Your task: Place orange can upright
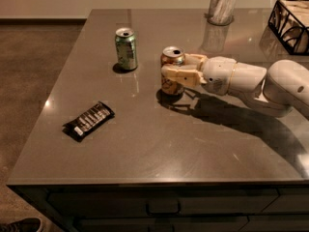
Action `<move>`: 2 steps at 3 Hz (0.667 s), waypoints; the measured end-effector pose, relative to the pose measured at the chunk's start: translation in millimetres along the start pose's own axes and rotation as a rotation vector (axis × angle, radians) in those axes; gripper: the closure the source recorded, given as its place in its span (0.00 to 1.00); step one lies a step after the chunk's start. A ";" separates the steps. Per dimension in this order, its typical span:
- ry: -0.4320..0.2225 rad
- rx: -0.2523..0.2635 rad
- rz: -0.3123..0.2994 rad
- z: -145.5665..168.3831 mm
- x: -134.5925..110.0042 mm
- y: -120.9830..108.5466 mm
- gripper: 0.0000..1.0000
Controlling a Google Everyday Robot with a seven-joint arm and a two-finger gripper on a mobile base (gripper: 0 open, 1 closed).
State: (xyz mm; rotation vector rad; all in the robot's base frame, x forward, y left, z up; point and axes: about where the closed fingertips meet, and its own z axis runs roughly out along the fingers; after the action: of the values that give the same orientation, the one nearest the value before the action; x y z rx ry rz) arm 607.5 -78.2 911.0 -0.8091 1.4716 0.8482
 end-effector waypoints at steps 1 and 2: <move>-0.005 -0.006 -0.006 2.1 2.9 -1.3 0.13; -0.012 -0.004 -0.018 3.7 3.9 -1.7 0.00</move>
Offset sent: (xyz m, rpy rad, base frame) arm 0.0049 -0.0028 -0.0066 0.0015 -0.0362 -0.0079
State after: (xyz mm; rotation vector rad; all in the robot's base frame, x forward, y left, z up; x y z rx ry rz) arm 610.5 -75.9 906.8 -0.8185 1.4505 0.8412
